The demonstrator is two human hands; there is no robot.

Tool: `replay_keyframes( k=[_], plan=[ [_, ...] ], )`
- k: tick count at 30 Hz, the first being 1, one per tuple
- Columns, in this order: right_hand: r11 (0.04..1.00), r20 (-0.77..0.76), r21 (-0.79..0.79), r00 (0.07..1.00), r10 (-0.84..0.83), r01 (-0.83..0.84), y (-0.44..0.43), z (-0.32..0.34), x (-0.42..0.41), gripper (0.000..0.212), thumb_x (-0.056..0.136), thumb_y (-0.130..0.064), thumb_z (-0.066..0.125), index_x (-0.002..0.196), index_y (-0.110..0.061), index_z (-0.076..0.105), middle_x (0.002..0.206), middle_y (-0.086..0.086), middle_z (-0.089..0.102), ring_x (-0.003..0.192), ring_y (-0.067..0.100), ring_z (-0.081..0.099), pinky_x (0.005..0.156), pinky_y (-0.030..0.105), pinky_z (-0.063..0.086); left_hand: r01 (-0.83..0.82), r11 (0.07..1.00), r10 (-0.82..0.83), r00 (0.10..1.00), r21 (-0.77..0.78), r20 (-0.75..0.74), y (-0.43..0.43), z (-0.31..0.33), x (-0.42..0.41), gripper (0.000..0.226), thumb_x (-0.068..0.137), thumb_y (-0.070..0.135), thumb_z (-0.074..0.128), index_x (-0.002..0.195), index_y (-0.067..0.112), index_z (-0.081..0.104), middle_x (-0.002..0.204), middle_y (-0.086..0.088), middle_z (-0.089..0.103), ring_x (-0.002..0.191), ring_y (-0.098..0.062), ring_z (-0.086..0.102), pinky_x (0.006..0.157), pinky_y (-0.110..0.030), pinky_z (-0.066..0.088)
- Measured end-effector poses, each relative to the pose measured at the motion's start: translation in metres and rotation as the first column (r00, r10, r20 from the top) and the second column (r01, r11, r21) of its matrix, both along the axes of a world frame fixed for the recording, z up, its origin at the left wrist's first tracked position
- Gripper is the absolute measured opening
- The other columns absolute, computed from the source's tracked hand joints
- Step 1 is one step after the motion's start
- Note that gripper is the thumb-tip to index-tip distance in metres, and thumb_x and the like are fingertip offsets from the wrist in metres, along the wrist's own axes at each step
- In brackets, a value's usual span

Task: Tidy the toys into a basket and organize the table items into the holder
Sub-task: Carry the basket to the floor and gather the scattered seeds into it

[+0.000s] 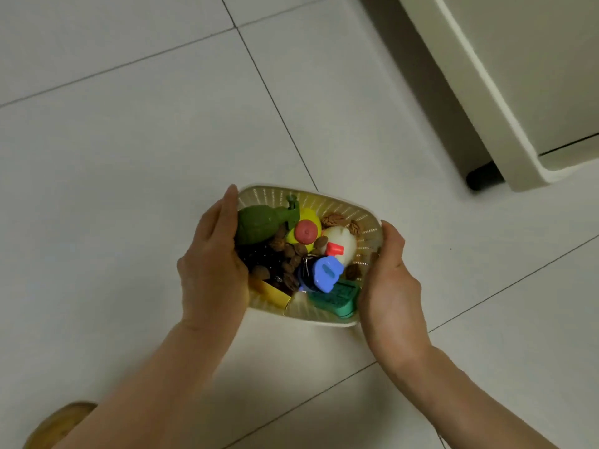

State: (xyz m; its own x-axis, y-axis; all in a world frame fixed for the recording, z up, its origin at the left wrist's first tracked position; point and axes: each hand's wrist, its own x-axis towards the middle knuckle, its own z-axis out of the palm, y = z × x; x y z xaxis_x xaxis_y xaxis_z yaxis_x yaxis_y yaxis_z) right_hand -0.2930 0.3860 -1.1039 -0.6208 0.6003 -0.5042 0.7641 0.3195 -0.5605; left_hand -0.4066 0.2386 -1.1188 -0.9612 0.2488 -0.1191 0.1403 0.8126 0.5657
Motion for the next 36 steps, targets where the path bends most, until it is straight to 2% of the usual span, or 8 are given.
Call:
replay_keyframes(
  k=[3, 6, 11, 18, 22, 25, 29, 36],
  plan=[
    [0.998, 0.067, -0.029, 0.996, -0.051, 0.053, -0.003, 0.009, -0.006, 0.036, 0.101, -0.032, 0.032, 0.131, -0.046, 0.019, 0.093, -0.014, 0.056, 0.075, 0.002, 0.057, 0.056, 0.004, 0.042, 0.084, 0.992, -0.068, 0.985, -0.096, 0.158, 0.002, 0.017, -0.003, 0.079, 0.082, -0.006, 0.034, 0.148, 0.035, 0.019, 0.143, 0.001, 0.041, 0.115, -0.029, 0.055, 0.102, -0.036, 0.041],
    [0.999, 0.134, 0.021, 0.990, -0.042, 0.039, -0.010, 0.054, -0.007, 0.048, 0.096, -0.021, 0.032, 0.140, -0.035, 0.020, 0.111, 0.003, 0.060, 0.090, 0.021, 0.060, 0.080, 0.034, 0.054, 0.207, 0.959, -0.151, 0.951, -0.193, 0.268, -0.006, 0.071, 0.002, 0.079, 0.085, -0.002, 0.036, 0.150, 0.034, 0.009, 0.144, -0.003, 0.039, 0.112, -0.032, 0.057, 0.100, -0.043, 0.043],
    [0.996, 0.132, 0.054, 0.989, -0.071, 0.065, -0.019, 0.160, -0.002, 0.058, 0.093, -0.010, 0.030, 0.145, -0.034, 0.021, 0.107, 0.006, 0.060, 0.093, 0.027, 0.059, 0.085, 0.041, 0.053, 0.285, 0.926, -0.209, 0.933, -0.246, 0.293, -0.025, 0.177, 0.007, 0.081, 0.089, 0.004, 0.042, 0.150, 0.031, -0.003, 0.148, -0.006, 0.033, 0.111, -0.033, 0.058, 0.098, -0.045, 0.045],
    [0.996, 0.187, 0.085, 0.982, -0.038, 0.022, -0.026, 0.359, 0.018, 0.073, 0.089, 0.000, 0.033, 0.152, -0.031, 0.011, 0.100, 0.005, 0.058, 0.084, 0.025, 0.057, 0.079, 0.036, 0.050, 0.381, 0.898, -0.304, 0.899, -0.220, 0.316, -0.026, 0.377, 0.015, 0.088, 0.084, -0.001, 0.045, 0.150, 0.027, -0.007, 0.148, -0.007, 0.031, 0.105, -0.032, 0.059, 0.090, -0.040, 0.047],
    [0.980, 0.180, 0.191, 0.983, 0.020, -0.054, -0.017, 0.483, 0.038, 0.082, 0.086, 0.004, 0.039, 0.153, -0.024, 0.002, 0.105, 0.003, 0.055, 0.075, 0.018, 0.047, 0.069, 0.024, 0.038, 0.413, 0.877, -0.331, 0.889, -0.244, 0.315, -0.011, 0.504, 0.022, 0.091, 0.085, -0.001, 0.046, 0.149, 0.029, -0.012, 0.149, -0.001, 0.027, 0.107, -0.027, 0.058, 0.091, -0.035, 0.043],
    [0.981, 0.128, 0.194, 0.992, -0.016, -0.010, -0.008, 0.554, 0.051, 0.078, 0.089, -0.002, 0.038, 0.152, -0.027, 0.001, 0.111, 0.000, 0.055, 0.081, 0.017, 0.050, 0.074, 0.024, 0.044, 0.410, 0.893, -0.354, 0.894, -0.187, 0.273, -0.001, 0.573, 0.031, 0.085, 0.089, 0.001, 0.044, 0.149, 0.031, -0.008, 0.148, 0.002, 0.031, 0.108, -0.025, 0.057, 0.092, -0.035, 0.044],
    [0.976, -0.020, 0.103, 0.982, -0.190, 0.191, 0.017, 0.649, 0.072, 0.058, 0.094, -0.013, 0.033, 0.144, -0.037, 0.020, 0.103, -0.007, 0.055, 0.090, 0.017, 0.056, 0.079, 0.027, 0.049, 0.425, 0.894, -0.408, 0.903, -0.140, 0.139, 0.026, 0.659, 0.042, 0.086, 0.083, -0.005, 0.044, 0.151, 0.029, 0.003, 0.145, 0.000, 0.038, 0.106, -0.028, 0.057, 0.090, -0.037, 0.043],
    [0.920, -0.136, 0.378, 0.989, -0.053, 0.101, 0.091, 0.791, 0.125, 0.046, 0.086, -0.006, 0.041, 0.126, -0.029, 0.040, 0.085, 0.002, 0.064, 0.077, 0.028, 0.059, 0.070, 0.038, 0.053, 0.451, 0.887, -0.451, 0.892, -0.100, 0.016, 0.092, 0.790, 0.089, 0.082, 0.084, -0.002, 0.037, 0.150, 0.034, 0.003, 0.148, 0.003, 0.037, 0.117, -0.032, 0.051, 0.096, -0.038, 0.040]
  ],
)
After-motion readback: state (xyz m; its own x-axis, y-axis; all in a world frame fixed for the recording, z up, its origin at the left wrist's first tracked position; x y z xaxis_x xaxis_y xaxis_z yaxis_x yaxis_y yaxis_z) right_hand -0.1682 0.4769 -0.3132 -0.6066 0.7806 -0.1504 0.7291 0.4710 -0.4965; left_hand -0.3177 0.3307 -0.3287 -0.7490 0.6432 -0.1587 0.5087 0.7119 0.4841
